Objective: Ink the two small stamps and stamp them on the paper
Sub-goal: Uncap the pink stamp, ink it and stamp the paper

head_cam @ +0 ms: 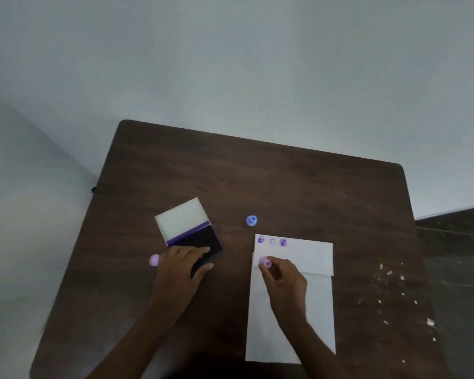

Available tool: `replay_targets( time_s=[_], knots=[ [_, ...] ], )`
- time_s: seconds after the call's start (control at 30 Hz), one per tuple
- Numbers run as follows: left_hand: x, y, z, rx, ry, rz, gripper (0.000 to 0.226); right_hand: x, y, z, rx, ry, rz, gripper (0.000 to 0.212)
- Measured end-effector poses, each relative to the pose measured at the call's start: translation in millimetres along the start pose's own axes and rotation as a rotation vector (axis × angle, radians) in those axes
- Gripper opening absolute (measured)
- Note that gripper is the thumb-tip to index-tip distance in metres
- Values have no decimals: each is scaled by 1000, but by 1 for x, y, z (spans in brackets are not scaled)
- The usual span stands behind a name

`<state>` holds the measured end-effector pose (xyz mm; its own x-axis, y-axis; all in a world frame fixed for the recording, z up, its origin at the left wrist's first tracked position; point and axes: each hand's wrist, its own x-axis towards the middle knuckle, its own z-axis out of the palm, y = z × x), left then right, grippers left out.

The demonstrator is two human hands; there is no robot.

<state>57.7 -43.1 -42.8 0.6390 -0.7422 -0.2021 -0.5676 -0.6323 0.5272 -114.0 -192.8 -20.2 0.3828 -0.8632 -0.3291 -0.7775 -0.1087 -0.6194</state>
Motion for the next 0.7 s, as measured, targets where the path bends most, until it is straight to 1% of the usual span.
replay_targets(
  time_s=[0.07,0.1,0.17,0.27,0.33,0.4,0.47,0.57,0.7],
  knots=[
    [6,26,10,-97,-87,37,32,7,11,-16,15,53,37,18],
    [9,41,16,-118,-131,60,29,11,15,-22,30,79,46,18],
    [18,68,29,-86,-141,116,27,19,21,-33,56,121,58,17],
    [34,107,46,-70,-154,176,35,34,31,-46,91,163,67,19],
    [47,125,55,-43,-196,167,44,43,35,-51,104,159,67,21],
    [59,139,64,9,-198,162,49,51,40,-53,111,154,61,25],
    [67,147,71,50,-175,175,49,59,47,-51,114,140,63,29],
    [74,150,78,106,-187,171,51,69,54,-47,105,94,85,33],
    [75,149,86,172,-209,152,53,78,55,-43,82,33,70,30]
  ],
)
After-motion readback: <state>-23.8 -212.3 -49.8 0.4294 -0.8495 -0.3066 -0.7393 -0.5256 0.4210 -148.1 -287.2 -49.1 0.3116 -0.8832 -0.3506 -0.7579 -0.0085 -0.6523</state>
